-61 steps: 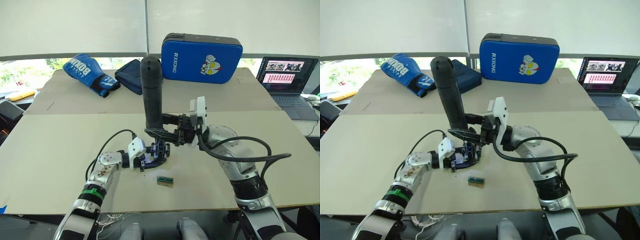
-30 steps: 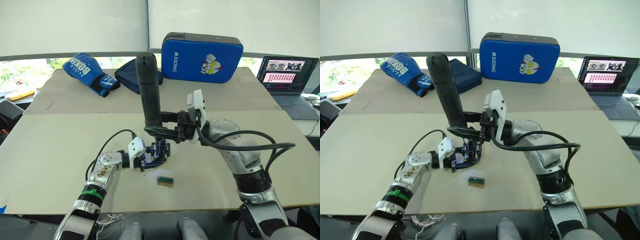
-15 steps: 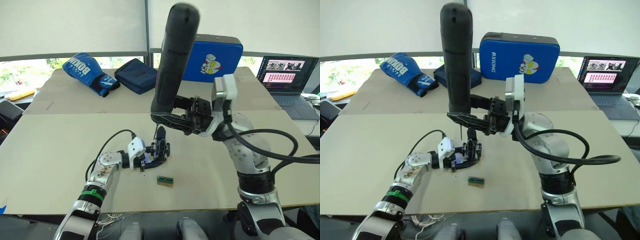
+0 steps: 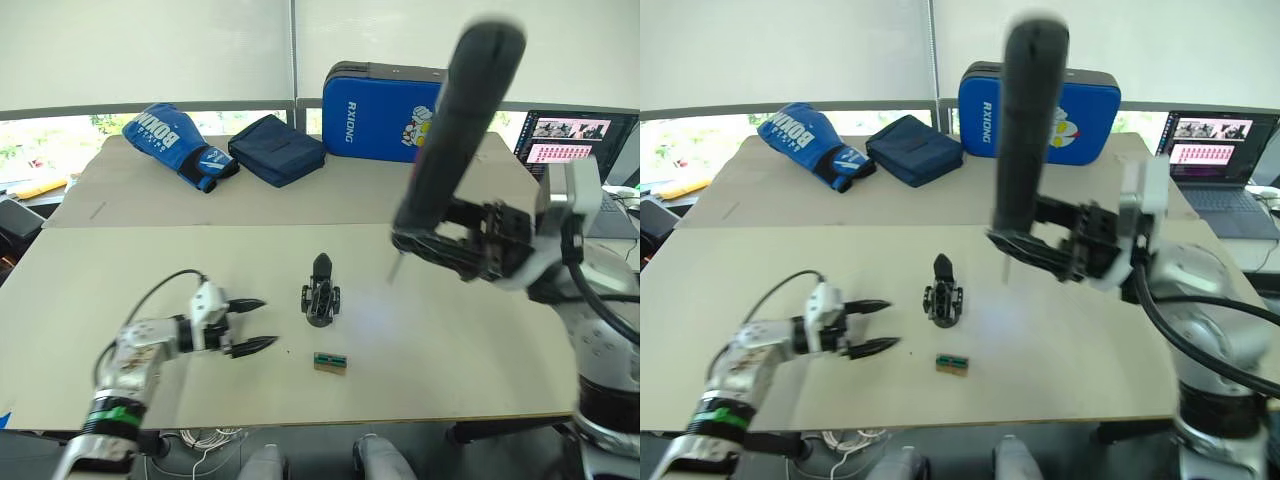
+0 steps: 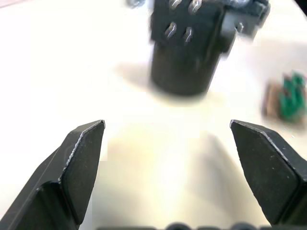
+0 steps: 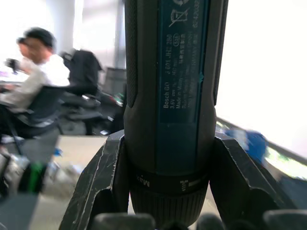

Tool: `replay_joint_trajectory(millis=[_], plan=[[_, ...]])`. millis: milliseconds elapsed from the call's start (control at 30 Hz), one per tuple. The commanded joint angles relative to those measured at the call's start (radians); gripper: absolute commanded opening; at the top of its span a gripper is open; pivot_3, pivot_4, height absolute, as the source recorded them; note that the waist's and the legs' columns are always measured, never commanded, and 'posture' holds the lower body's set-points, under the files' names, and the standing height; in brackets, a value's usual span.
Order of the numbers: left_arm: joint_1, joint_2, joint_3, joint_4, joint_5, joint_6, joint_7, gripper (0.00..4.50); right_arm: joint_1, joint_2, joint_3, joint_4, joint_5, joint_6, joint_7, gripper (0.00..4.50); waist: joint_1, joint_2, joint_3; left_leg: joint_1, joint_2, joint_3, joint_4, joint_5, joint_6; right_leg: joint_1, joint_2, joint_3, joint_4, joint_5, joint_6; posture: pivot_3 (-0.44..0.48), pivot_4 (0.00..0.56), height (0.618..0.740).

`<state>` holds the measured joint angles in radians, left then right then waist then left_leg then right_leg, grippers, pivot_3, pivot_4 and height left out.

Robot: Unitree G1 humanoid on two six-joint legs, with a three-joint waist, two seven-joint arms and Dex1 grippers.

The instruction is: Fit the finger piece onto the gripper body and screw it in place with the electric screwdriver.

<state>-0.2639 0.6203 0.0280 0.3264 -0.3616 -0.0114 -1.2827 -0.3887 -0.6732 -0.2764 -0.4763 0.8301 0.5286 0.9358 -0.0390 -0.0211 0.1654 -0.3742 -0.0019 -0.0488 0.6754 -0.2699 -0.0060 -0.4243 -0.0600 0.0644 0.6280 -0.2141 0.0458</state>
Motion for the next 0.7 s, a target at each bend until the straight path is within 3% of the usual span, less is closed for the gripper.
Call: replay_joint_trajectory(millis=[33, 133, 233, 500, 700], plan=[[0.024, 0.063, 0.069, -0.016, -0.053, -0.073, -0.105, 4.41, 0.122, -0.030, -0.128, -0.053, -0.021, -0.099, 0.050, 1.90, 0.008, 0.000, 0.000, 0.000, 0.000, 0.000, 0.000, 0.000, 0.000, 0.000, 0.000, 0.000, 0.000, 0.000, 0.000, 0.000, 0.150, 0.740], [0.049, 0.130, 0.120, 0.035, -0.058, -0.117, -0.156, 4.41, 0.306, -0.039, -0.210, -0.058, -0.061, -0.164, 0.104, 1.90, 0.018, -0.001, 0.001, -0.001, 0.000, 0.001, 0.000, 0.000, 0.000, 0.000, 0.000, 0.000, -0.001, -0.001, 0.001, 0.000, 0.150, 0.740], [0.061, 0.151, 0.134, 0.027, -0.074, -0.106, -0.183, 4.41, 0.381, -0.027, -0.220, -0.070, -0.067, -0.202, 0.105, 1.90, 0.018, 0.001, 0.002, -0.001, 0.000, 0.002, 0.000, 0.000, 0.000, 0.000, 0.000, 0.001, -0.001, -0.001, 0.001, 0.000, 0.150, 0.740], [0.108, 0.085, 0.014, -0.259, -0.104, -0.004, -0.186, 4.41, 0.287, 0.057, -0.053, -0.184, -0.027, -0.181, -0.026, 1.90, 0.017, 0.001, 0.003, 0.000, 0.002, 0.003, 0.001, 0.000, 0.000, 0.000, 0.002, 0.002, 0.000, -0.003, 0.004, 0.000, 0.150, 0.740], [0.069, -0.015, -0.135, -0.296, -0.008, 0.010, -0.111, 4.41, 0.235, 0.152, 0.167, -0.252, -0.045, -0.175, -0.070, 1.90, 0.021, 0.000, 0.003, 0.000, 0.001, 0.003, 0.002, 0.000, 0.000, 0.000, 0.001, 0.002, 0.000, -0.001, 0.002, 0.000, 0.150, 0.740]])
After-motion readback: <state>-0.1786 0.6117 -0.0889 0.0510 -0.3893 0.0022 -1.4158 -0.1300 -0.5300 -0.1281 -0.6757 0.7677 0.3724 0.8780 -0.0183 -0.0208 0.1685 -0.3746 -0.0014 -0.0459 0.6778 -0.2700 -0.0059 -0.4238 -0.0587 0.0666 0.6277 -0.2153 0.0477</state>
